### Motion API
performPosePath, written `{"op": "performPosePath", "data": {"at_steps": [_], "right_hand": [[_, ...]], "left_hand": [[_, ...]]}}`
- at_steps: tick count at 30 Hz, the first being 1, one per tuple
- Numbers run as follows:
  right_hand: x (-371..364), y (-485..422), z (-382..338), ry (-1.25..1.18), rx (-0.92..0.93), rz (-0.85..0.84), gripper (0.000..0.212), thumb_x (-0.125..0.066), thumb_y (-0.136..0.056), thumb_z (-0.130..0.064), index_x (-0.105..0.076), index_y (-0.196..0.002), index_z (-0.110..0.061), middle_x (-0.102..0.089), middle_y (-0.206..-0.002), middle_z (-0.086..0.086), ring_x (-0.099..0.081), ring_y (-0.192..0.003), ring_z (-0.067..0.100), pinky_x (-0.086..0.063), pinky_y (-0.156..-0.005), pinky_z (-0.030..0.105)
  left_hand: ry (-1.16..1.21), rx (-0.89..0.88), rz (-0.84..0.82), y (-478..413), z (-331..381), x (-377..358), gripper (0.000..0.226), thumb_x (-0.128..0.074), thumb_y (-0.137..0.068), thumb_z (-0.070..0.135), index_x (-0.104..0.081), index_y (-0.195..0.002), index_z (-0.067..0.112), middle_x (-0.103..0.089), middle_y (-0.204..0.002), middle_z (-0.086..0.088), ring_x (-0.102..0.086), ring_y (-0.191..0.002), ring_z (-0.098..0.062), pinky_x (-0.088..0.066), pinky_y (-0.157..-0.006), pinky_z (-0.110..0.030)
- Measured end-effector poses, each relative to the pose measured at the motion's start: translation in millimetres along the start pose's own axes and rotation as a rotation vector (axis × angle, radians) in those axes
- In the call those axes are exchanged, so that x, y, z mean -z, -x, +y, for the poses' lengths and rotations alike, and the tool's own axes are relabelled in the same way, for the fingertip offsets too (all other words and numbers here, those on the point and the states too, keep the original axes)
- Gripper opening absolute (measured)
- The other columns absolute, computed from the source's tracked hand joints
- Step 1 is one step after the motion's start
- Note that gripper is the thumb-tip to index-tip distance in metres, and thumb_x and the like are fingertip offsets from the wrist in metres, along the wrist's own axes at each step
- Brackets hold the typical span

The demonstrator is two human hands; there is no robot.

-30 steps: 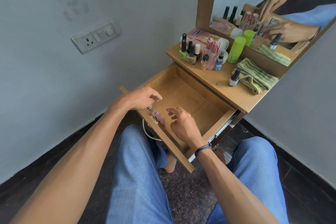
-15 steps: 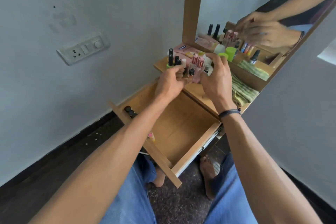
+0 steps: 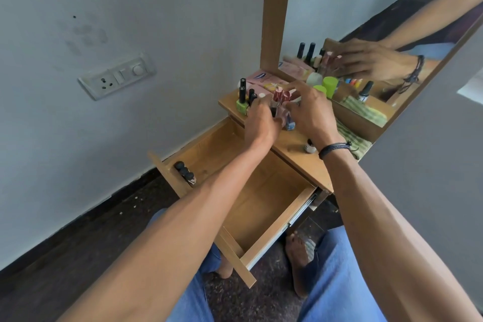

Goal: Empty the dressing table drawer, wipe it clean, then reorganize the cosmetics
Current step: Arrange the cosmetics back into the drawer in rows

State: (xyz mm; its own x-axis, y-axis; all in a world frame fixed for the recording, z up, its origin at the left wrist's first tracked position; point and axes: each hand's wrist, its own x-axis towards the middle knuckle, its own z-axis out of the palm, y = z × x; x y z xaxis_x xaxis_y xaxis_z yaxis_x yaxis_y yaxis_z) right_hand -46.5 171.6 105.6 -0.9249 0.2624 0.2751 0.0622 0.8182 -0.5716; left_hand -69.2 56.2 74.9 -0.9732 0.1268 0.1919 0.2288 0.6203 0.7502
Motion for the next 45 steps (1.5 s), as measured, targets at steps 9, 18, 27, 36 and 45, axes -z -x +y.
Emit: {"op": "performPosePath", "data": {"at_steps": [9, 18, 27, 36, 45], "right_hand": [[6, -2, 9, -0.065, -0.023, -0.004, 0.027, -0.077, -0.085, -0.014, -0.069, -0.109, -0.025, -0.069, -0.097, -0.007, -0.063, -0.083, 0.017, -0.051, -0.072, 0.032], [21, -4, 18, -0.023, 0.005, -0.020, 0.030, -0.076, -0.086, -0.009, -0.070, -0.112, -0.022, -0.068, -0.099, -0.003, -0.064, -0.084, 0.019, -0.051, -0.072, 0.032], [22, -4, 13, -0.026, -0.010, -0.050, 0.030, -0.076, -0.086, -0.010, -0.070, -0.114, -0.022, -0.070, -0.100, -0.001, -0.063, -0.083, 0.017, -0.050, -0.072, 0.030], [11, 1, 9, -0.052, -0.026, -0.107, 0.049, -0.079, -0.082, -0.014, -0.064, -0.126, -0.029, -0.071, -0.112, -0.004, -0.066, -0.094, 0.019, -0.056, -0.083, 0.039], [0, 11, 13, -0.024, -0.183, -0.051, 0.060, -0.076, -0.086, -0.019, -0.051, -0.140, -0.014, -0.066, -0.122, 0.015, -0.063, -0.110, 0.036, -0.050, -0.087, 0.044]], "left_hand": [[-0.048, 0.000, -0.124, -4, 5, 2, 0.041, -0.074, -0.090, 0.022, -0.061, -0.128, 0.019, -0.047, -0.137, -0.007, -0.058, -0.103, -0.018, -0.043, -0.080, -0.025], [-0.075, -0.013, -0.105, -4, 2, 5, 0.048, -0.073, -0.091, 0.012, -0.058, -0.136, 0.015, -0.050, -0.141, -0.007, -0.054, -0.127, -0.025, -0.047, -0.100, -0.034], [-0.046, 0.006, -0.070, -3, 3, 4, 0.042, -0.074, -0.090, 0.016, -0.062, -0.130, 0.014, -0.063, -0.127, -0.004, -0.060, -0.119, -0.021, -0.045, -0.084, -0.025], [-0.008, 0.062, -0.116, -2, 2, 10, 0.063, -0.073, -0.089, 0.006, -0.049, -0.147, 0.013, -0.055, -0.142, -0.006, -0.055, -0.129, -0.024, -0.049, -0.101, -0.036], [0.040, 0.099, -0.013, 14, 1, 10, 0.052, -0.072, -0.090, 0.011, -0.054, -0.138, 0.019, -0.060, -0.132, -0.003, -0.062, -0.117, -0.023, -0.052, -0.086, -0.035]]}}
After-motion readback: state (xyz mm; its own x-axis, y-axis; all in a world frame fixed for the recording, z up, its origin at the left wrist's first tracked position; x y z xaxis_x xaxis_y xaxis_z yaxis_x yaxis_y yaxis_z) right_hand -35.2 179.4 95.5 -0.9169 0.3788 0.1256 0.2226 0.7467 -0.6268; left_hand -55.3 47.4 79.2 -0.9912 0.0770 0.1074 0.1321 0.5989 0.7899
